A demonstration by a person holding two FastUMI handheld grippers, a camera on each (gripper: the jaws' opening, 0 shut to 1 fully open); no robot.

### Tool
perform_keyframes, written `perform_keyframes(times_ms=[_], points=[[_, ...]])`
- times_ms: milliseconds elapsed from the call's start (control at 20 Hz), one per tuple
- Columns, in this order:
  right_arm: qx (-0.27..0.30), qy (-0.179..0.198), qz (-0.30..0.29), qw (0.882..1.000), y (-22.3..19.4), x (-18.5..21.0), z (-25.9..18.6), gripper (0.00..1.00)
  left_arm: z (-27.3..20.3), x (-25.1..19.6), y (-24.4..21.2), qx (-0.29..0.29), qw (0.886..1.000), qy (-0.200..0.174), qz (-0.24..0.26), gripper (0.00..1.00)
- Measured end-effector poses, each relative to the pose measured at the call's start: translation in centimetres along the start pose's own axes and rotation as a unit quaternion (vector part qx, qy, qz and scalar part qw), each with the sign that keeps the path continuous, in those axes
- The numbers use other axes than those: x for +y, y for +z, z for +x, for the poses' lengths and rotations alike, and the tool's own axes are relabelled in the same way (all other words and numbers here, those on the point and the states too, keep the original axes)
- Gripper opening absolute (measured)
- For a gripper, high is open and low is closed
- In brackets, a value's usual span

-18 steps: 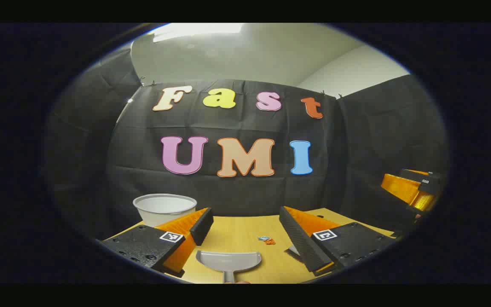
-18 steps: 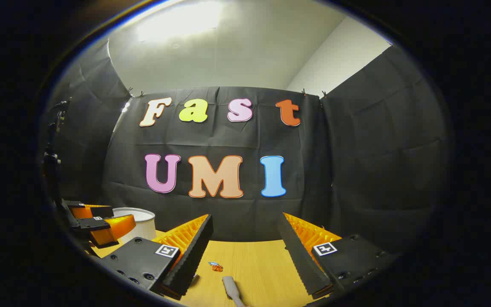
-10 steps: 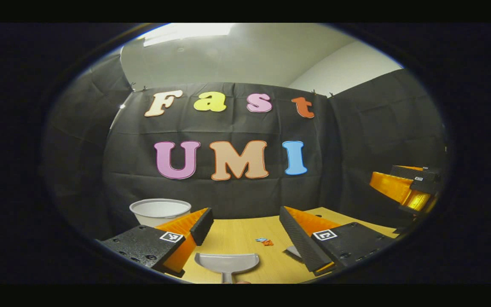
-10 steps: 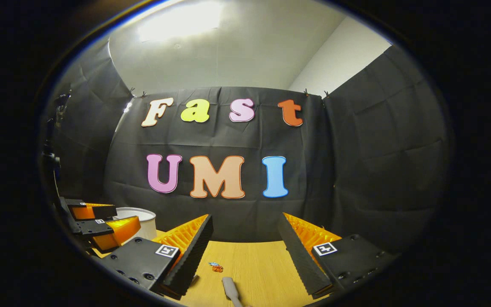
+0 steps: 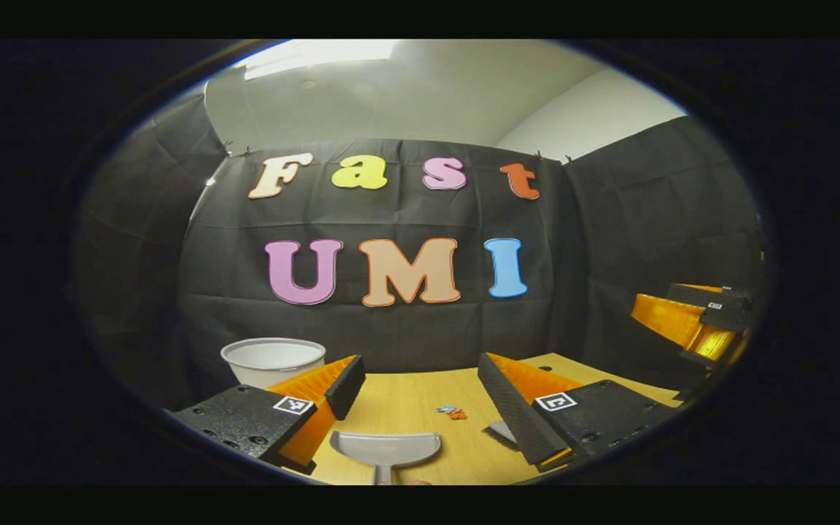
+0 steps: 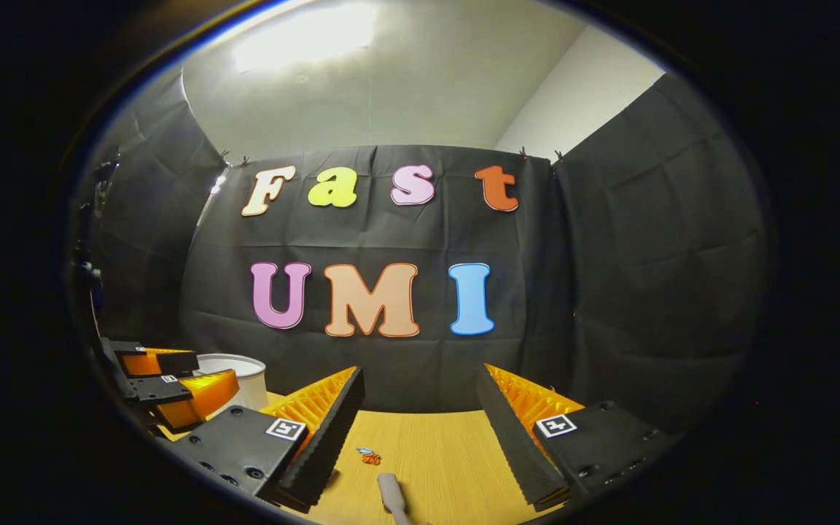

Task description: Pick up the small broom and dustpan from the desktop, sweep the trash into the dustpan with the broom, and then empty the trash into the garbage bin.

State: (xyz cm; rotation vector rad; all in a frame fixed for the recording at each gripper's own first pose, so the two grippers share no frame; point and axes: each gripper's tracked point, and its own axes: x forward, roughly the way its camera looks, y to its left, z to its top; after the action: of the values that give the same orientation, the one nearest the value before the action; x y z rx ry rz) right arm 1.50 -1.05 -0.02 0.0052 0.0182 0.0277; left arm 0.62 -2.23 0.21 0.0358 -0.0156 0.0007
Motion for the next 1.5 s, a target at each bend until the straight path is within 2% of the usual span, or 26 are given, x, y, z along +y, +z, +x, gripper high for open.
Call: perform_keyframes(times_ms=[50,100,350,400,450,750,800,850,900,1000,1050,1100,1150,1200,1250,1300,1500], points=[[0.0,0.001,-0.001,1.0,0.1,-0.1,0.0,0.98,-0.2,-0.1,0.0,-0.002,1.0,0.001,0.0,0.99],[-0.001,0.002,-0.001,1.0,0.2,-0.3,0.0,0.98,-0.1,-0.1,0.2,-0.006,1.0,0.002,0.001,0.94],[-0.003,0.01,-0.001,1.0,0.1,-0.4,0.4,0.98,-0.2,-0.2,0.7,-0.018,1.0,0.01,0.003,0.94],[0.001,0.012,-0.001,1.0,0.0,-0.5,0.4,0.98,-0.3,-0.1,0.7,-0.018,1.0,0.013,0.004,0.99],[0.003,0.013,0.0,1.0,-0.2,-0.5,0.5,0.98,-0.3,-0.1,0.7,-0.018,1.0,0.015,0.005,0.94],[0.006,0.021,-0.006,1.0,-0.5,-1.2,0.8,0.98,-0.8,-0.5,0.9,-0.02,0.999,0.025,0.011,0.94],[0.007,0.023,-0.007,1.0,-0.5,-1.4,0.8,0.98,-1.0,-0.6,0.9,-0.019,0.999,0.028,0.013,0.98],[0.008,0.025,-0.006,1.0,-0.5,-1.5,0.8,0.98,-1.1,-0.6,0.8,-0.018,0.999,0.03,0.014,0.94],[0.009,0.028,-0.007,1.0,-0.5,-1.7,0.7,0.98,-1.3,-0.9,0.7,-0.016,0.999,0.032,0.015,0.98],[0.012,0.034,-0.01,0.999,-1.0,-2.0,0.7,0.98,-1.4,-1.0,0.6,-0.014,0.999,0.037,0.014,0.98],[0.015,0.038,-0.012,0.999,-1.3,-2.1,0.7,0.98,-1.4,-1.0,0.5,-0.012,0.999,0.04,0.015,0.94],[0.02,0.043,-0.011,0.999,-1.7,-2.2,0.8,0.98,-1.5,-1.0,0.5,-0.011,0.999,0.045,0.017,0.98],[0.026,0.049,-0.01,0.998,-2.0,-2.2,0.7,0.98,-1.6,-1.0,0.4,-0.01,0.999,0.047,0.019,0.94],[0.032,0.057,-0.01,0.998,-2.4,-2.1,0.7,0.98,-1.7,-0.9,0.2,-0.007,0.999,0.05,0.018,0.98],[0.038,0.065,-0.011,0.997,-2.8,-1.9,0.7,0.98,-1.7,-0.9,-0.1,-0.004,0.999,0.052,0.017,0.94],[0.044,0.074,-0.014,0.996,-3.2,-1.9,0.8,0.98,-1.8,-0.7,-0.3,0.002,0.998,0.055,0.016,0.94],[0.086,0.104,-0.032,0.99,-5.7,-1.3,0.9,0.98,-2.2,0.9,-3.2,0.048,0.997,0.065,0.005,0.94]])
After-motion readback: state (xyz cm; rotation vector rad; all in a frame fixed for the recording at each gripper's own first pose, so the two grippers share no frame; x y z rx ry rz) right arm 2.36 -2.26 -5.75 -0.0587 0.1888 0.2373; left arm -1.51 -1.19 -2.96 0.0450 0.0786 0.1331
